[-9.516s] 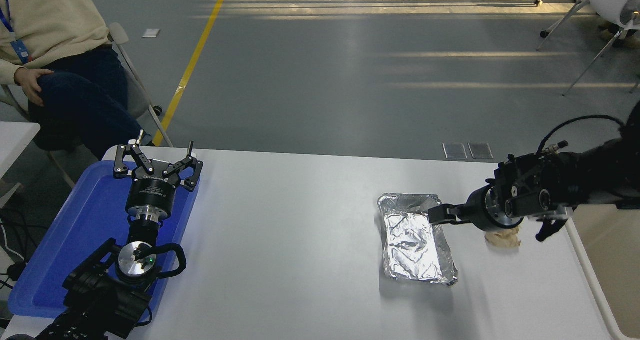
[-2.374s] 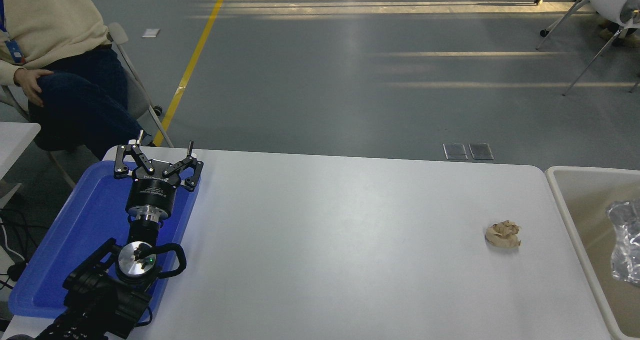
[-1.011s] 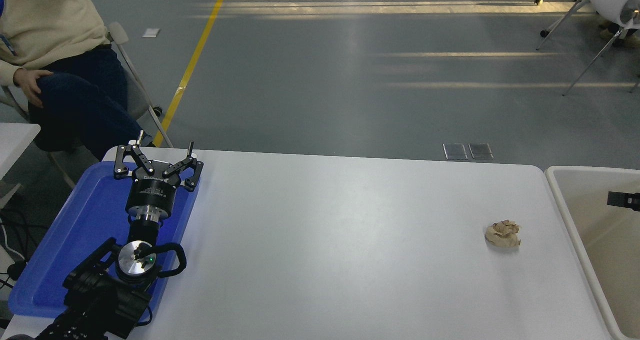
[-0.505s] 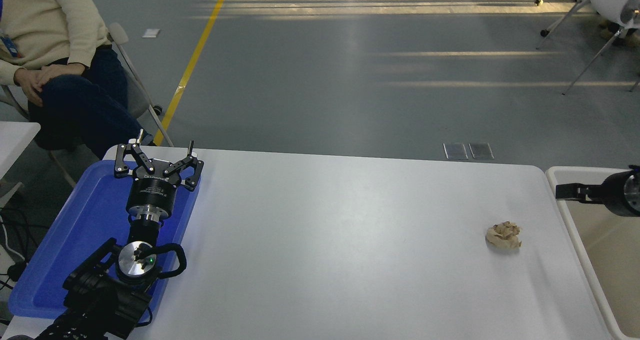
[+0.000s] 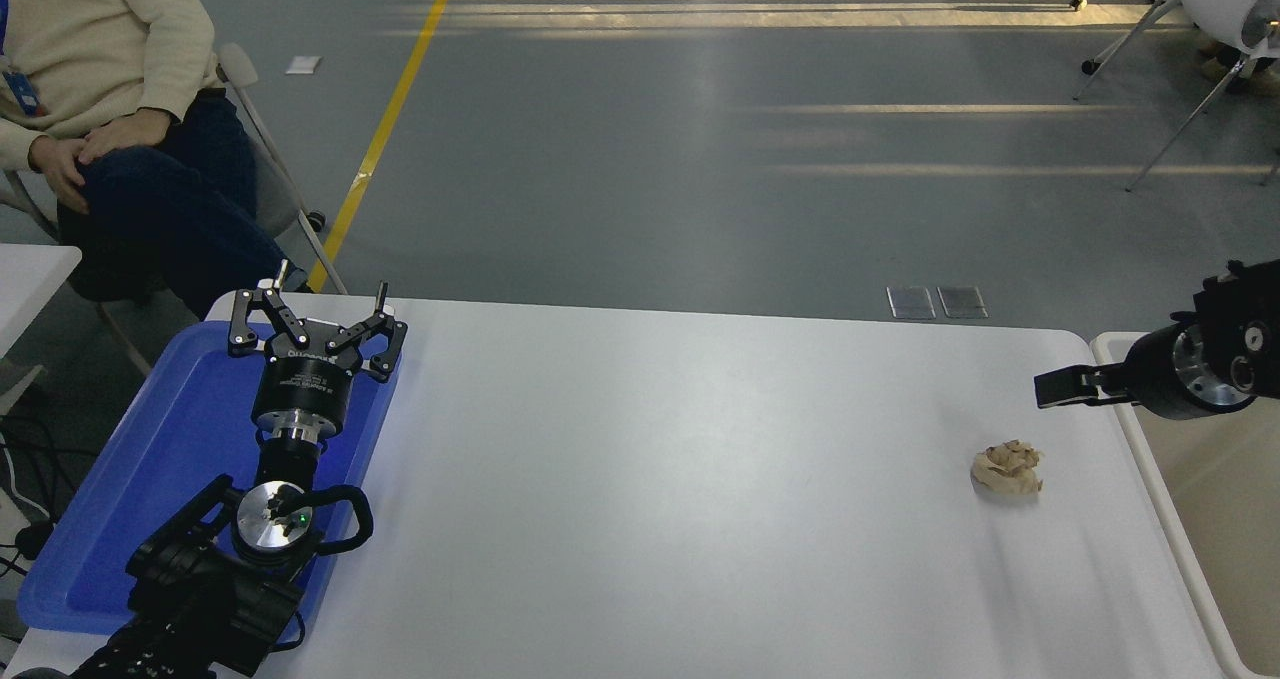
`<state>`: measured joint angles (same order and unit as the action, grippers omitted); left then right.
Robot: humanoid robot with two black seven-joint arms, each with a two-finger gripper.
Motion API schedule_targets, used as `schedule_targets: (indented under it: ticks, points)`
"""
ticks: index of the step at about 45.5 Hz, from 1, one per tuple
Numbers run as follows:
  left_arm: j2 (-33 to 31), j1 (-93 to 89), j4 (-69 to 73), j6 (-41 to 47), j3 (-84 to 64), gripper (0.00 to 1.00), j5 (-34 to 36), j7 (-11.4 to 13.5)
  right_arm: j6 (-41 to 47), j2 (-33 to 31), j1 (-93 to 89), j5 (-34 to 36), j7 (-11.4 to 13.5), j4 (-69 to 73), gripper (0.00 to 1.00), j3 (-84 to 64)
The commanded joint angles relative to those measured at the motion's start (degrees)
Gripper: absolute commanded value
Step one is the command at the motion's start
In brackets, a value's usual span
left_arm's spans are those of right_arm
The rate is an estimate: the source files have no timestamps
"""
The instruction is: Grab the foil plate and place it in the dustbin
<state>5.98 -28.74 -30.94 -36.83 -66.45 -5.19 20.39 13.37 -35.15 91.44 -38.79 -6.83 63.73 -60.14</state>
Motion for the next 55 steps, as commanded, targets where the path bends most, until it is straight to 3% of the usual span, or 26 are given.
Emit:
schedule_targets:
  ticks: [1,13,36,41,55]
  points:
    - [0.0,0.0,0.0,0.01,0.0,1.0,0.0,0.0,-0.44,2.45,6.46,0.55,1.65,6.58,1.0,-3.84]
    - [0.0,0.0,0.09,0.01,0.0,1.0,-0.08,0.08,-0.62,5.0,14.64,2.4,1.65,13.7,1.0,-8.5]
    - [0.0,0.0,0.09,0.01,0.0,1.0,-0.08,0.08,-0.8,15.55,23.61,21.2,1.82,24.6,1.0,-11.14]
    - [0.0,0.0,0.09,0.01,0.0,1.0,-0.08,0.08,-0.01,16.6,26.59,21.74,3.58,26.36,1.0,-11.23]
    - [0.0,0.0,0.09,0.09,0.0,1.0,-0.08,0.08,3.68,19.07,31.52,22.09,3.76,31.37,1.0,-11.23]
